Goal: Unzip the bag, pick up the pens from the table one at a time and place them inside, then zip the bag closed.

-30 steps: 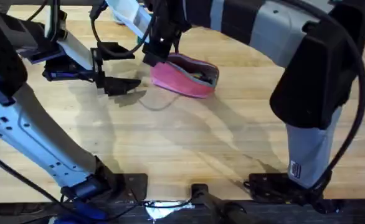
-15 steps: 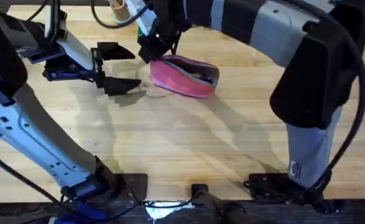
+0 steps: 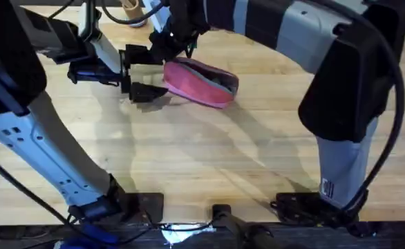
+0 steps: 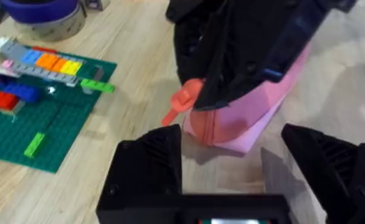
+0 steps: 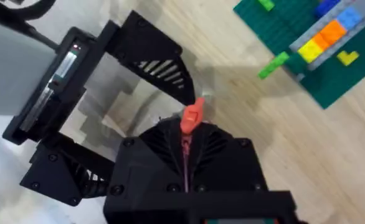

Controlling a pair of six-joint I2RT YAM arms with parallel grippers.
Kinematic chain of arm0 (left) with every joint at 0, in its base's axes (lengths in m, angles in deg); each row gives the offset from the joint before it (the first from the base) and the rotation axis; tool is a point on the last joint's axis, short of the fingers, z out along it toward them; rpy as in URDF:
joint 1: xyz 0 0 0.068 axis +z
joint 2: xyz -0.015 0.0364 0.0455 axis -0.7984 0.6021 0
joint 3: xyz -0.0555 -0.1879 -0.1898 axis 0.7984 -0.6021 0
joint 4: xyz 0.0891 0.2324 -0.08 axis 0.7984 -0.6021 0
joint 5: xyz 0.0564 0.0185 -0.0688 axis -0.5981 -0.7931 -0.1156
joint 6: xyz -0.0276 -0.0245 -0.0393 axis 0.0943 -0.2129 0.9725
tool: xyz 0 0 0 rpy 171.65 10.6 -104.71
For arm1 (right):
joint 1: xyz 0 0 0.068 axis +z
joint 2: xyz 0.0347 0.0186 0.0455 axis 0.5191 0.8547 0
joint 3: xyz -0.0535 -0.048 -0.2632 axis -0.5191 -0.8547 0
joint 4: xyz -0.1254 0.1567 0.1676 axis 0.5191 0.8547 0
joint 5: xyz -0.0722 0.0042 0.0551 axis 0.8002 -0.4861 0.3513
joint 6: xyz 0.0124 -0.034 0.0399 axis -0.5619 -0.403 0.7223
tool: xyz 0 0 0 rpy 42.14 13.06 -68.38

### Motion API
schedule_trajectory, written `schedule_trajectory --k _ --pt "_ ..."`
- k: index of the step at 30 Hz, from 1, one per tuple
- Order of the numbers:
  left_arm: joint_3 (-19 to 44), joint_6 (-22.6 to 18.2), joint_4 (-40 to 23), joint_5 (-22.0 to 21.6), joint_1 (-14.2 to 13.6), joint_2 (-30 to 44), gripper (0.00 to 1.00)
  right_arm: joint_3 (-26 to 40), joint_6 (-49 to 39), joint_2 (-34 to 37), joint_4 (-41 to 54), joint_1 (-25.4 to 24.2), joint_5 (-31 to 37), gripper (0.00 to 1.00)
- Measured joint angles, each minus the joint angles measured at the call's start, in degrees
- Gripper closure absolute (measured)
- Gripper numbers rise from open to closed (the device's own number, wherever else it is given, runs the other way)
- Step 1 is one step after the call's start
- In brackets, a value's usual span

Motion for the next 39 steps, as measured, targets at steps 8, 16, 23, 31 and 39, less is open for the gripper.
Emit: schedule_trajectory --k 8,16,23,31,39 --pt "0.00 9.28 4.83 -0.31 -1.63 0.02 0.050 0.02 -1.44 -0.02 -0.40 0.00 1.73 0.968" --pt "0.00 10.97 7.31 0.53 -4.31 0.00 0.102 0.02 -1.44 -0.02 -0.02 0.06 1.97 0.968" --pt "0.00 11.33 8.75 2.14 -5.34 0.02 0.256 0.02 -1.44 -0.02 0.34 0.07 1.97 0.968" --pt "0.00 12.13 9.96 2.72 -5.23 0.02 0.924 0.02 -1.46 0.00 2.32 0.30 1.95 0.968" --pt "0.00 12.40 10.07 2.59 -5.19 0.02 0.955 0.01 -1.84 -0.02 2.43 0.69 4.10 0.968"
